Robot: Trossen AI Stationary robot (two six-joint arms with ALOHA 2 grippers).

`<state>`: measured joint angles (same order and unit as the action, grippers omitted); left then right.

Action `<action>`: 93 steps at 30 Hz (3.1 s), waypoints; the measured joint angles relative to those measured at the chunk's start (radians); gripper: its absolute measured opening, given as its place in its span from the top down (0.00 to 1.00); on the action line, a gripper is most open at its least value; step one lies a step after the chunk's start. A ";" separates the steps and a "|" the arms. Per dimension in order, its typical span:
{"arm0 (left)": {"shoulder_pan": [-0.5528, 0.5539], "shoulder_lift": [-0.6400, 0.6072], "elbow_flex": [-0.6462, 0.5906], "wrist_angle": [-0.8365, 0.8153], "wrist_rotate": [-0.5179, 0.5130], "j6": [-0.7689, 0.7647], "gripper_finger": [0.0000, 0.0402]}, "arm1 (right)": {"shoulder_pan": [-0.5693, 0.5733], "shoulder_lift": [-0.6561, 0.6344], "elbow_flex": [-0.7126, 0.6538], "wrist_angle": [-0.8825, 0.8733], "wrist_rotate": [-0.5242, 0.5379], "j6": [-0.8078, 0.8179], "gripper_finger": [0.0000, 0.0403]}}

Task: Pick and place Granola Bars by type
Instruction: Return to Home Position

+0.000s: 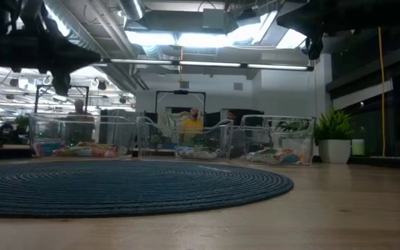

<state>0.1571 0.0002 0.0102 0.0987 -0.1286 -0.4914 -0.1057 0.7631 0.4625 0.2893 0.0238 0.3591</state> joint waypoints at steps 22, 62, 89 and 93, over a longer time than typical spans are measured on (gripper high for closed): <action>-0.009 0.054 -0.002 -0.081 0.147 0.086 1.00 | -0.002 -0.074 -0.175 0.246 -0.001 -0.133 0.99; -0.009 0.055 -0.002 -0.073 0.148 0.086 0.98 | 0.025 -0.760 -0.455 -0.233 -0.230 -0.358 0.98; -0.009 0.055 -0.002 -0.073 0.148 0.086 0.98 | 0.025 -0.759 -0.455 -0.233 -0.227 -0.364 0.97; -0.009 0.055 -0.002 -0.073 0.148 0.086 0.99 | 0.025 -0.759 -0.455 -0.233 -0.227 -0.363 0.97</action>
<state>0.1482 0.0551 0.0086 0.0257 0.0190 -0.4057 -0.0811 0.0040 0.0071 0.0563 -0.2028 -0.0044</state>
